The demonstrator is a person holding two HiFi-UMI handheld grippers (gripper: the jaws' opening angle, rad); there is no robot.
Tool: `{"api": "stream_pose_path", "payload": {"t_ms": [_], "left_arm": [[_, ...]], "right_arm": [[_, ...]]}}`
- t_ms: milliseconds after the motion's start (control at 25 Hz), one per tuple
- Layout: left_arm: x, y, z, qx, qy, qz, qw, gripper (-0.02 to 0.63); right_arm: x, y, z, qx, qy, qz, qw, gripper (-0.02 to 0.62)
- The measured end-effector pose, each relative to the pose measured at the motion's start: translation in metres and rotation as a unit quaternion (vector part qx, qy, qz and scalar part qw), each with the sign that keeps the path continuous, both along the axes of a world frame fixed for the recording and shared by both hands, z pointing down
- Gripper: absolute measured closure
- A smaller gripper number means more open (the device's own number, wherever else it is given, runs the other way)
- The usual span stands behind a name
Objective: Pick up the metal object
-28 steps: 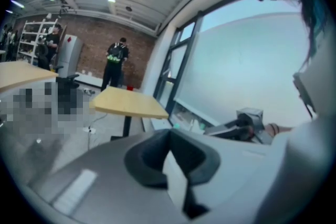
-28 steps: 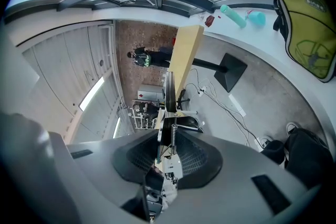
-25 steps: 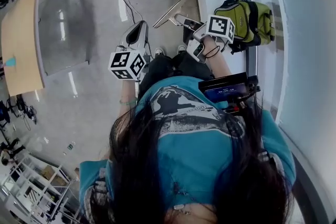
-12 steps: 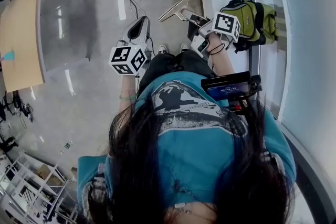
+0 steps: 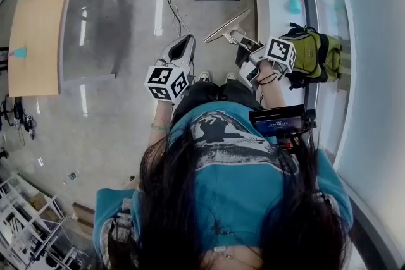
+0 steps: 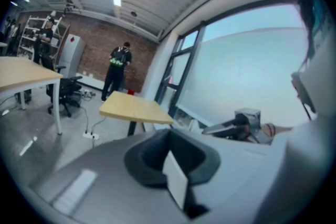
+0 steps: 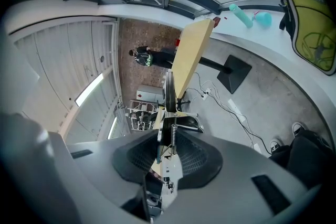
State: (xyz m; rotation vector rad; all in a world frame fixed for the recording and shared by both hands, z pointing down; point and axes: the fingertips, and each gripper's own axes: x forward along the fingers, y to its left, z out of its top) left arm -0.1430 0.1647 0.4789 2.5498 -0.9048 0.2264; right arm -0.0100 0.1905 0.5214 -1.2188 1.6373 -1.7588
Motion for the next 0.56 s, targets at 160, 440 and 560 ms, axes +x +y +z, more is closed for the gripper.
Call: {"api": "stream_pose_path", "payload": {"t_ms": [160, 440, 560], "left_arm": [[-0.0025, -0.0006, -0.0003, 0.005, 0.001, -0.005, 1.0000, 0.601], [-0.0046, -0.0022, 0.0018, 0.007, 0.003, -0.011, 0.9999, 0.601], [-0.0029, -0.0015, 0.0033, 0.007, 0.004, -0.008, 0.9999, 0.601]], "right_arm": [[-0.0018, -0.0008, 0.0004, 0.001, 0.002, -0.005, 1.000, 0.492], [-0.0004, -0.0023, 0.0012, 0.007, 0.002, -0.005, 1.000, 0.492], [0.0011, -0.0033, 0.0019, 0.008, 0.003, -0.005, 1.000, 0.493]]}}
